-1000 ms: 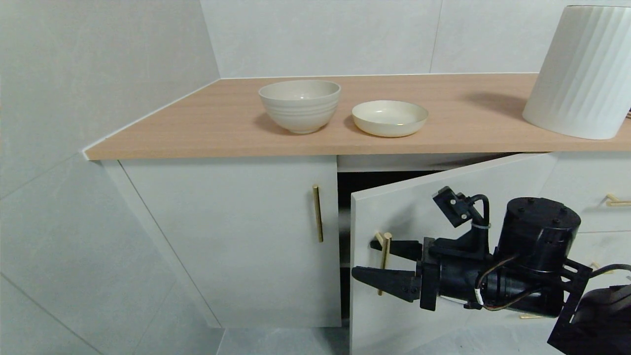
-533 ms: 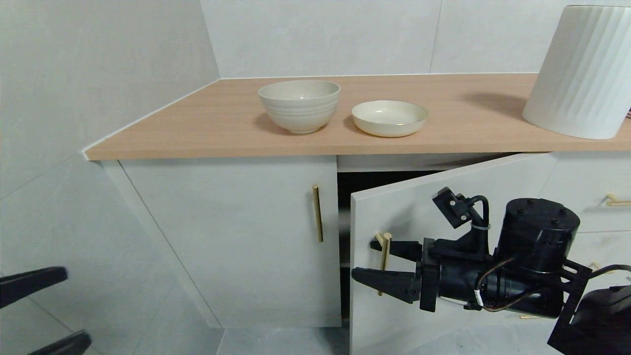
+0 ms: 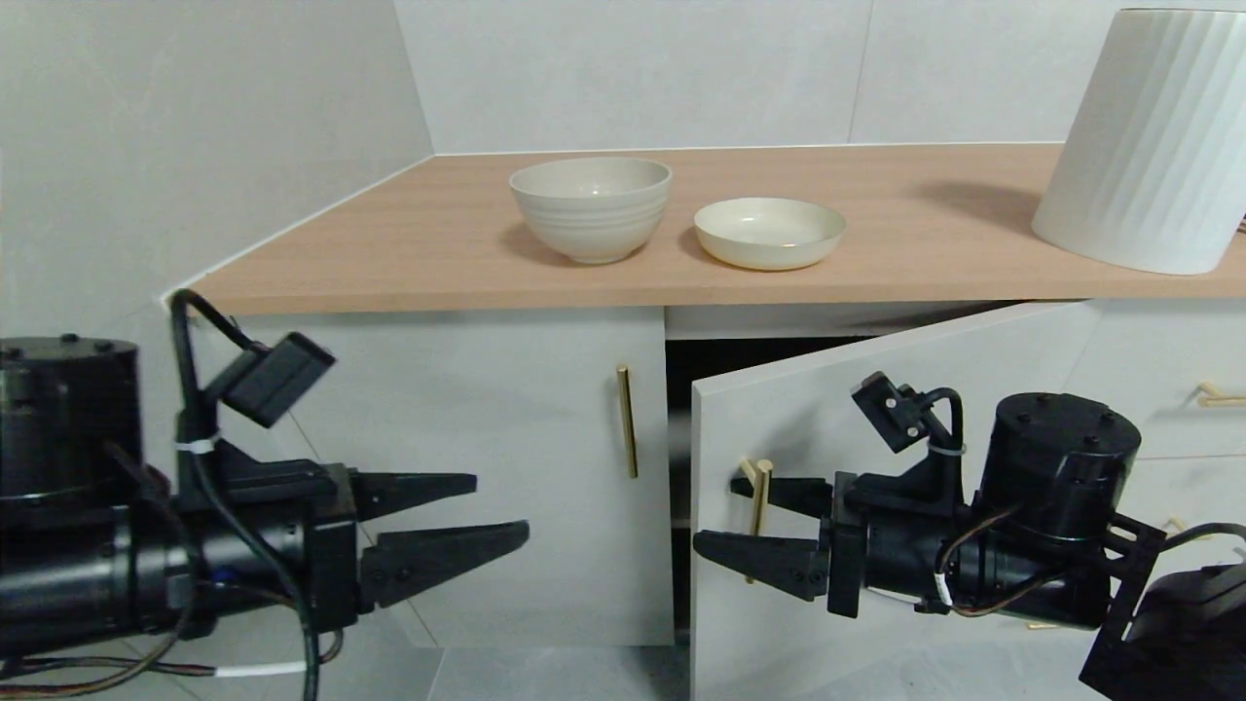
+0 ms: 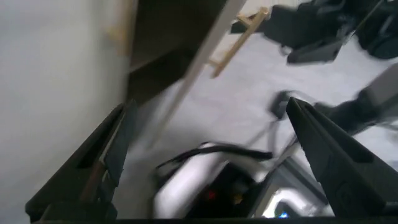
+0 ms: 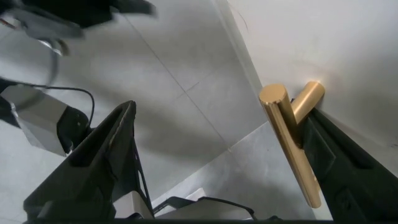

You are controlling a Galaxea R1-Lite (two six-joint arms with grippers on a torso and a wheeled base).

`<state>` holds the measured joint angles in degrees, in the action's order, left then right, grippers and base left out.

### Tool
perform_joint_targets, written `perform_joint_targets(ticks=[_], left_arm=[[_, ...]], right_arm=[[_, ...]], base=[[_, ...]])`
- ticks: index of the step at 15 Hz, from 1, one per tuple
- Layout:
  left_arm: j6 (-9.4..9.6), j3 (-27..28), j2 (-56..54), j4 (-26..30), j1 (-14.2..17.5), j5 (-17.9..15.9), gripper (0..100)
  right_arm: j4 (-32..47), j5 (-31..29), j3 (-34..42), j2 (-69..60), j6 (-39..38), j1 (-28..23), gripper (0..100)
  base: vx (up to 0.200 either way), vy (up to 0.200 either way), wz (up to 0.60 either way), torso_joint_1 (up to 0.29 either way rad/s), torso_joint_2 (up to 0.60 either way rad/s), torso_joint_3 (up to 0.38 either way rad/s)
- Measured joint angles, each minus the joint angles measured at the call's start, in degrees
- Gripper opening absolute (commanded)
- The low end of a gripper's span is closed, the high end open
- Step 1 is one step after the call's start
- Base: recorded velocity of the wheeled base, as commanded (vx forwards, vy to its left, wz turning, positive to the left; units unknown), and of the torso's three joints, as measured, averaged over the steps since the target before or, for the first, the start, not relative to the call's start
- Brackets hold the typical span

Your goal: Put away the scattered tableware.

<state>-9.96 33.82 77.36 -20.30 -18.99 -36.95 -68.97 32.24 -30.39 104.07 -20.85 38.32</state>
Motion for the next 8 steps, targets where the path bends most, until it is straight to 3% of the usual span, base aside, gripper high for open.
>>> perform_joint_targets(ticks=[1, 2, 4, 5, 8], left_arm=[[-2.4, -1.27, 2.55, -1.89, -1.58, 0.06, 100], [-3.5, -1.77, 4.11, -2.28, -2.28, 0.17, 100], [-4.29, -2.21, 6.12, -2.34, -3.06, 0.22, 100], [-4.33, -2.27, 6.53, -2.36, -3.24, 0.22, 0], [-4.0, -2.21, 7.39, -2.58, -3.58, 0.22, 0]], right_arm=[[0.0, -0.01, 0.0, 0.09, -0.01, 0.02, 100], [0.0, 0.0, 0.0, 0.17, -0.01, 0.02, 100], [0.0, -0.06, -0.01, 0.3, -0.01, 0.02, 100], [0.0, -0.04, -0.01, 0.34, -0.01, 0.02, 100], [0.0, -0.01, 0.05, 0.41, -0.04, 0.02, 100]], base=[[0.0, 0.0, 0.0, 0.0, 0.0, 0.0], [0.0, 0.0, 0.0, 0.0, 0.0, 0.0], [0.0, 0.0, 0.0, 0.0, 0.0, 0.0], [0.0, 0.0, 0.0, 0.0, 0.0, 0.0], [0.0, 0.0, 0.0, 0.0, 0.0, 0.0]])
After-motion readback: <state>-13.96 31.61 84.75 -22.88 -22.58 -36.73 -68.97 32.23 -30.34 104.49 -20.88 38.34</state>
